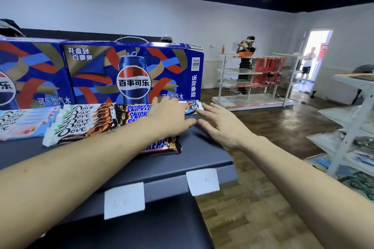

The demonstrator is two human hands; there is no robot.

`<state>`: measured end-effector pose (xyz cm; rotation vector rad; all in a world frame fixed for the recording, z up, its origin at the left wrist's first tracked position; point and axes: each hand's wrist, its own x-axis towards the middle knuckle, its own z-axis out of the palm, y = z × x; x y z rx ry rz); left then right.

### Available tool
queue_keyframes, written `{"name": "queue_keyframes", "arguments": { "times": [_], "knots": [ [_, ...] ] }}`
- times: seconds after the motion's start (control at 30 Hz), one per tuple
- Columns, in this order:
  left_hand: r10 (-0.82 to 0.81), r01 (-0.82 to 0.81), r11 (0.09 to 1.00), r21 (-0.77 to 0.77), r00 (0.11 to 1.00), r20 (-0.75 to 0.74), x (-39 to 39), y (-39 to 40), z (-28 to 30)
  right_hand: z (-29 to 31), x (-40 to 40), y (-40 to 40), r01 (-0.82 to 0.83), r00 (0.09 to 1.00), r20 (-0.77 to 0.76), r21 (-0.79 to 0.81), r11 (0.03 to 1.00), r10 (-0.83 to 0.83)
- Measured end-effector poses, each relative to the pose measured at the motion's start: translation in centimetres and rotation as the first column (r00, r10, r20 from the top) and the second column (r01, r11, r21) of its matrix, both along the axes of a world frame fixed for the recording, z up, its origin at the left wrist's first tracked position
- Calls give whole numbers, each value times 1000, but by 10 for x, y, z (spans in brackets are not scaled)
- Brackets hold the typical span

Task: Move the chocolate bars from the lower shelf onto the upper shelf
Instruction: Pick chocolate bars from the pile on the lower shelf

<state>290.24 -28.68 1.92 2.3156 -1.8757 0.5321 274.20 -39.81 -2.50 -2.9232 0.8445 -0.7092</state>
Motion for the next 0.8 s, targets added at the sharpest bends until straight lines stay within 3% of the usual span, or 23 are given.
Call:
{"name": "queue_keyframes", "arguments": {
  "times": [0.23,0.4,0.6,0.8],
  "knots": [
    [-27,27,999,-38,1000,-10,-29,87,2,13,-40,81,0,1000,-9,12,1000,0],
    [52,-55,998,-34,995,-89,-51,184,-10,7,-67,156,-27,997,-74,17,999,28],
    [58,-58,998,8,991,-117,-78,312,-39,-18,-79,254,-156,978,-132,47,987,161],
    [237,-221,970,104,955,-178,-79,428,-73,-49,-59,337,-322,926,-167,119,939,338]
  ]
}}
